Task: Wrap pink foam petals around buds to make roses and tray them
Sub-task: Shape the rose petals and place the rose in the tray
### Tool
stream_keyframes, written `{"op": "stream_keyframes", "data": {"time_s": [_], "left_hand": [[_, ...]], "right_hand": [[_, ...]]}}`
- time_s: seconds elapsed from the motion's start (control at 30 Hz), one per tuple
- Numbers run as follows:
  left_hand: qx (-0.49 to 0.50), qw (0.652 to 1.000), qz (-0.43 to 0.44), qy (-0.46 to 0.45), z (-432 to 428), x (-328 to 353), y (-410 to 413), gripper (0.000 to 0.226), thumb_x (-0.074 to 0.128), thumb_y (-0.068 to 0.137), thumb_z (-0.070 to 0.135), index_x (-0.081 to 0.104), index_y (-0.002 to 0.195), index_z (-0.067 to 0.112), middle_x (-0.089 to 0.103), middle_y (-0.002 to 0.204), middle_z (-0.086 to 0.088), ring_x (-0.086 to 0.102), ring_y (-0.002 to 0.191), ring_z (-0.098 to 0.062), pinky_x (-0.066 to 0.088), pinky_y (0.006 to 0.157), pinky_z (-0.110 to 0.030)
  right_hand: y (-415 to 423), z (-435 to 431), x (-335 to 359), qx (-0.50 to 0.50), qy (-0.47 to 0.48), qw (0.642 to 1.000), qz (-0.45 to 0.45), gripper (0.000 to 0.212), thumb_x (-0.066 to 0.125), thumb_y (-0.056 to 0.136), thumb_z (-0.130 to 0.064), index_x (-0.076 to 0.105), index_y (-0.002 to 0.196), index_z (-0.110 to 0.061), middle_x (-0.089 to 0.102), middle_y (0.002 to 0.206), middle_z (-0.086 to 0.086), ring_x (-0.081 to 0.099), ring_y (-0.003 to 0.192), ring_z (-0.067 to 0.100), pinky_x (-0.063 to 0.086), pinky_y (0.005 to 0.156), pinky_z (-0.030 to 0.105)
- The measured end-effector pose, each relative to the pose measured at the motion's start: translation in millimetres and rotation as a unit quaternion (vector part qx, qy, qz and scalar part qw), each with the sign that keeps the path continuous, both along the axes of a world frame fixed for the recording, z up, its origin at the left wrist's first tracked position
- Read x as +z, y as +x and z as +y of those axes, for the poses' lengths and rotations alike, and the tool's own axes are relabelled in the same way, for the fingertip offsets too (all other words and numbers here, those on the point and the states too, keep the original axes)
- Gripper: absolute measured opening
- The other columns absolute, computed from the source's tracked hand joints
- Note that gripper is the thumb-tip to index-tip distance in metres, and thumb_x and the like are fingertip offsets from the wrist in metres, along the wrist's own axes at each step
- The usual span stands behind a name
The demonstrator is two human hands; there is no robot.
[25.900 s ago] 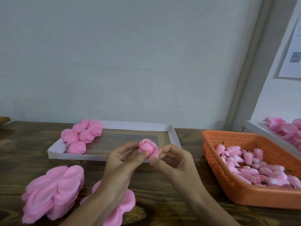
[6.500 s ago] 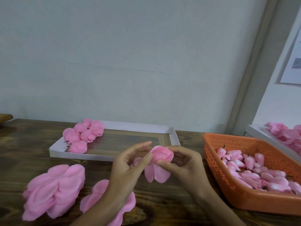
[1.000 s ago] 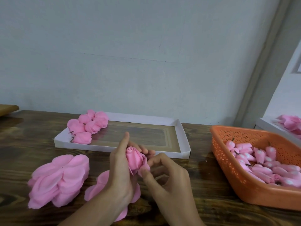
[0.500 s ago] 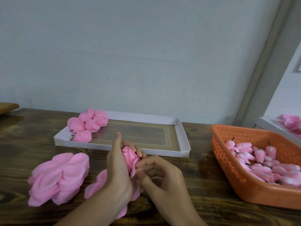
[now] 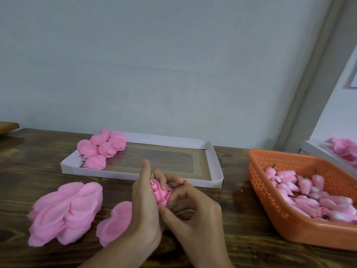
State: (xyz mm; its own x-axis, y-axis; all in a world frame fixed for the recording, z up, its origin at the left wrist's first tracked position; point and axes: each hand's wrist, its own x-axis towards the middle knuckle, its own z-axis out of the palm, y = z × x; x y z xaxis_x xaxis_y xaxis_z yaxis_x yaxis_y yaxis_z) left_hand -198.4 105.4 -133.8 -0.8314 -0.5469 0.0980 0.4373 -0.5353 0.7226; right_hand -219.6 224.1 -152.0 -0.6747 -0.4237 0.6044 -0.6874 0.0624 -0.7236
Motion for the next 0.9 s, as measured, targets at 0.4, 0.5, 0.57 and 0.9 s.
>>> {"op": "stream_keyframes", "data": {"time_s": [0.4,0.5,0.57,0.9], "left_hand": [[-0.03,0.998,-0.026,-0.051,8.7,4.3,11.8,0.054,0.055,0.084,0.058,0.07,0.07,0.007,0.075,0.101,-0.03,0.075,0.078,-0.036,0.06,0.062,-0.041],[-0.023,0.998,-0.036,-0.048,10.1,3.2,12.9,0.055,0.056,0.082,0.06,0.074,0.08,0.008,0.075,0.103,-0.03,0.076,0.077,-0.034,0.059,0.06,-0.039],[-0.019,0.999,-0.034,-0.037,9.4,3.7,12.3,0.054,0.057,0.083,0.059,0.069,0.075,0.007,0.075,0.101,-0.03,0.075,0.075,-0.035,0.059,0.059,-0.038],[-0.031,0.998,-0.033,-0.037,3.6,1.0,11.4,0.05,0.057,0.081,0.055,0.078,0.081,0.01,0.076,0.108,-0.026,0.078,0.08,-0.031,0.062,0.059,-0.036]], "right_hand": [[-3.9,0.7,2.9,-0.043,-0.017,0.994,0.098,0.026,0.089,0.07,-0.033,0.071,0.09,-0.031,0.069,0.09,-0.021,0.071,0.072,0.002,0.059,0.057,0.024],[-2.8,-0.3,4.3,-0.049,-0.009,0.994,0.101,0.034,0.088,0.069,-0.037,0.072,0.098,-0.035,0.07,0.092,-0.022,0.07,0.072,0.0,0.059,0.058,0.022],[-2.0,-0.3,5.2,-0.047,-0.008,0.993,0.104,0.035,0.088,0.069,-0.037,0.074,0.101,-0.035,0.07,0.094,-0.022,0.07,0.072,-0.001,0.059,0.058,0.022],[0.5,-1.7,3.8,-0.037,-0.012,0.992,0.122,0.026,0.089,0.072,-0.025,0.077,0.095,-0.027,0.072,0.111,-0.023,0.072,0.075,0.0,0.06,0.056,0.025]]}}
